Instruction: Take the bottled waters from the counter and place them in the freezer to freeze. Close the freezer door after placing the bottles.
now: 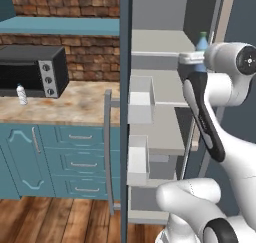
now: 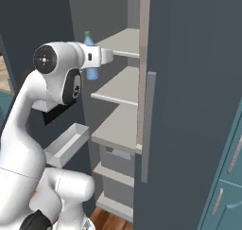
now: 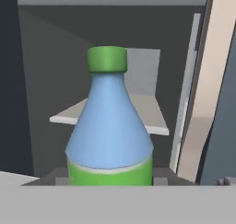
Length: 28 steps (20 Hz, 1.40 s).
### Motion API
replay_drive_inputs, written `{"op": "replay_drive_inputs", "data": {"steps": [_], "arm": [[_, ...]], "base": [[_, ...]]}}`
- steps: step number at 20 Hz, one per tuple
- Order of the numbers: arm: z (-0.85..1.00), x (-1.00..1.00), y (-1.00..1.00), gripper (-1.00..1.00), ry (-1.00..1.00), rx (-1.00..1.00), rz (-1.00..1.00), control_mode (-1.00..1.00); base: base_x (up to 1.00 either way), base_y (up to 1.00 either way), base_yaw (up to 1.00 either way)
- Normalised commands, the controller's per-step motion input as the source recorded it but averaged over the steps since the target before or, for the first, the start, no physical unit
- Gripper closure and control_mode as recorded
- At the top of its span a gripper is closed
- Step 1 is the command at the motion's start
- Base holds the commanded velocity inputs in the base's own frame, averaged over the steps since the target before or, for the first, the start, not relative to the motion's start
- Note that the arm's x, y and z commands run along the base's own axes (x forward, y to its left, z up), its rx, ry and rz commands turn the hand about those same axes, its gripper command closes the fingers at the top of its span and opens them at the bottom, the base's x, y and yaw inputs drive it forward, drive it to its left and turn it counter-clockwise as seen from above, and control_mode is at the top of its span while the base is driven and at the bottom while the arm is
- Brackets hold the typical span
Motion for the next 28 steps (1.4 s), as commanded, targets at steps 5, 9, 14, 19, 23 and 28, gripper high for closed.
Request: {"op": "replay_drive_inputs", "data": {"steps": [5, 9, 14, 19, 23, 28], "arm": [[0.09, 0.49, 0.03, 1.0, -0.05, 0.03, -0.05, -1.0], [0.17, 0.31, 0.02, 1.0, -0.09, -0.01, 0.0, -1.0], [0.36, 0.19, -0.03, 1.0, -0.09, 0.02, 0.0, -1.0], [0.4, 0.28, -0.07, 1.0, 0.0, 0.08, 0.0, -1.0], [0.24, 0.44, -0.02, 1.0, 0.0, 0.03, 0.0, -1.0], [-0.16, 0.55, -0.24, 1.0, 0.02, 0.04, 0.02, -1.0]], "base": [[0.0, 0.0, 0.0], [0.0, 0.0, 0.0], [0.0, 0.0, 0.0], [0.0, 0.0, 0.0], [0.0, 0.0, 0.0], [0.0, 0.0, 0.0]]}}
